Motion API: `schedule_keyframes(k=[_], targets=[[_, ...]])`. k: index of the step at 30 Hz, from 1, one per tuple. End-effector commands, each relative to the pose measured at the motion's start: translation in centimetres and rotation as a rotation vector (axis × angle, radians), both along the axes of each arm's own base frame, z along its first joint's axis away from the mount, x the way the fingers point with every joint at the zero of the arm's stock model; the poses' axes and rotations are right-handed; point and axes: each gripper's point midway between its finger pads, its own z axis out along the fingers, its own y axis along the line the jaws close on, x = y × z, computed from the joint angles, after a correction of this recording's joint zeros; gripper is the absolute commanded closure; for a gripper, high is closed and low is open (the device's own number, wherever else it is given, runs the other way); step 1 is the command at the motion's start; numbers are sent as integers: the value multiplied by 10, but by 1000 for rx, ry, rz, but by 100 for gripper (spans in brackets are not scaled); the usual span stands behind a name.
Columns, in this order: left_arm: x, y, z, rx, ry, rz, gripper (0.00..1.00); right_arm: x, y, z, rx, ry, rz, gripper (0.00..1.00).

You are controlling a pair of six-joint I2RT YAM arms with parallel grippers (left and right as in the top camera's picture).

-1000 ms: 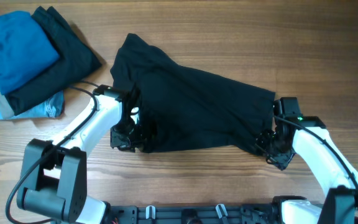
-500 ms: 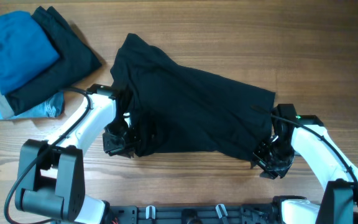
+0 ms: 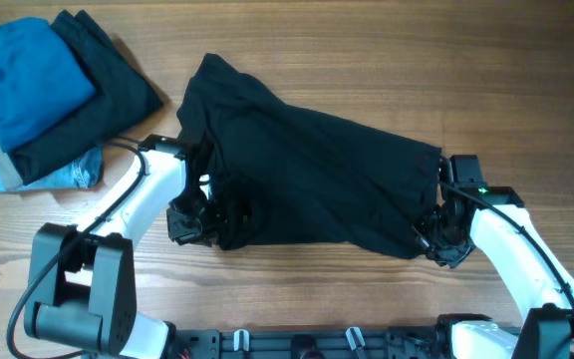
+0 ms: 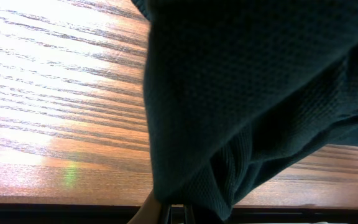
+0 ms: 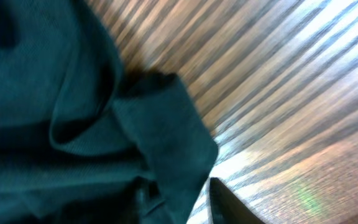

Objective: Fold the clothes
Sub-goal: 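Hold both shirt ends and lift, then lay the shirt flat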

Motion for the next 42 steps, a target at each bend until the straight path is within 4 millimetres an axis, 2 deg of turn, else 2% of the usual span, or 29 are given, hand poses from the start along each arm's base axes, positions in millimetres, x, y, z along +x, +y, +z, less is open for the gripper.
schedule_keyframes(k=[1, 4, 5, 7, 8, 9, 11, 13, 14, 15, 17, 18, 19, 20, 21, 22, 23, 25, 27, 28, 30, 33, 35, 36, 37, 39, 42], targets=[[1, 2, 0, 12, -7, 18, 92, -9, -11, -2, -60, 32, -23, 94], [4, 2, 0, 9, -19, 18, 96, -17, 1, 1, 10, 67, 20, 96], [8, 1, 0, 5, -34, 17, 96, -13, 1, 9, 11, 61, 31, 96], [27, -4, 10, -21, -97, -26, 96, 14, 1, 28, 12, -17, 92, 96], [51, -9, 26, -39, -173, -36, 96, 47, 1, 55, 7, -124, 138, 96], [68, -13, 39, -54, -231, -51, 96, 68, 1, 76, 0, -198, 175, 96], [130, -25, 100, -96, -466, -84, 96, 128, 1, 157, -48, -450, 307, 96], [166, -27, 151, -119, -625, -69, 96, 150, -6, 213, -126, -579, 347, 96], [174, -27, 165, -125, -667, -62, 96, 152, -11, 229, -159, -600, 338, 96], [173, -29, 170, -135, -667, -56, 96, 147, -16, 234, -181, -581, 327, 96], [154, -33, 152, -128, -557, -76, 96, 132, -19, 219, -185, -491, 326, 96], [147, -36, 144, -124, -521, -87, 92, 125, -21, 213, -188, -447, 326, 96], [130, -43, 128, -118, -453, -117, 71, 113, -25, 200, -197, -374, 326, 96], [116, -48, 113, -112, -398, -143, 58, 107, -28, 194, -206, -335, 322, 96], [104, -51, 101, -106, -357, -153, 52, 101, -31, 188, -219, -296, 308, 96], [92, -55, 82, -95, -312, -142, 51, 98, -33, 185, -225, -275, 308, 96], [87, -58, 73, -93, -300, -138, 51, 98, -33, 184, -224, -270, 309, 96], [71, -77, 44, -157, -270, -155, 53, 99, -33, 184, -224, -272, 309, 96], [60, -85, 28, -176, -261, -180, 53, 99, -33, 184, -224, -273, 309, 96], [52, -82, 13, -148, -259, -201, 52, 99, -33, 184, -224, -272, 309, 97], [45, -75, -3, -118, -251, -209, 49, 99, -33, 184, -224, -272, 310, 96], [51, -57, -23, -12, -302, -178, 48, 99, -33, 184, -224, -273, 310, 96], [64, -63, -25, -32, -357, -173, 53, 99, -33, 184, -224, -273, 309, 96], [75, -69, -23, -49, -405, -170, 82, 99, -33, 184, -224, -273, 309, 96], [83, -73, -21, -62, -440, -168, 96, 99, -33, 184, -224, -273, 310, 96], [99, -78, -6, -81, -494, -164, 96, 99, -33, 184, -224, -272, 309, 96], [142, -84, 78, -133, -677, -147, 96, 100, -28, 184, -198, -283, 310, 96]])
